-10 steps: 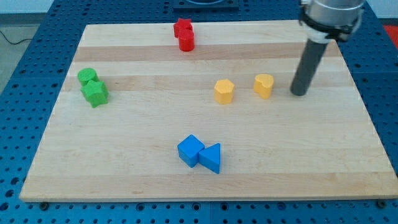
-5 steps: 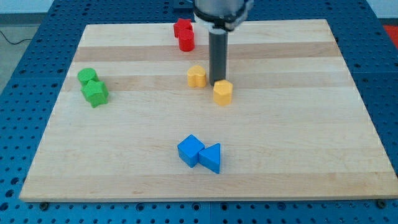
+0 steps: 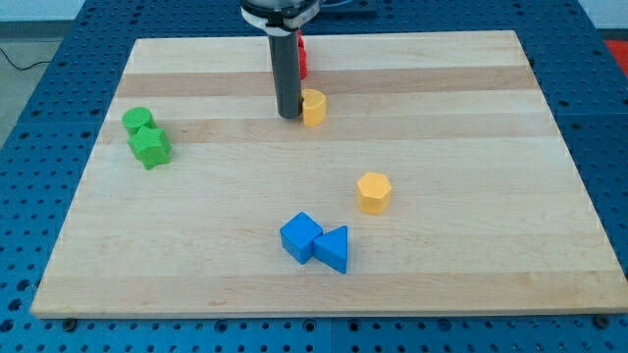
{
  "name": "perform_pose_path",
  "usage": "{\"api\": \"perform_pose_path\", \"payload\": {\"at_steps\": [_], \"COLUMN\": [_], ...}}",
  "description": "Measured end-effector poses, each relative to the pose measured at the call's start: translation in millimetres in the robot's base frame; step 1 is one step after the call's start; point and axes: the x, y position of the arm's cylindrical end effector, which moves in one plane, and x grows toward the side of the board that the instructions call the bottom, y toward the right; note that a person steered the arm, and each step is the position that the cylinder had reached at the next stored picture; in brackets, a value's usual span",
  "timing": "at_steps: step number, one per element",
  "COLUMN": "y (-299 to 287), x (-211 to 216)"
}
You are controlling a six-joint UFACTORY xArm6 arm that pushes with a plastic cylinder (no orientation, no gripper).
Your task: Place the yellow heart towards the red circle
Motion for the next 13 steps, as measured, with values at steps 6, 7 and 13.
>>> {"api": "perform_pose_path", "payload": {"at_steps": [6, 7, 13], "y": [47, 60, 86], "x": [41, 34, -2]}}
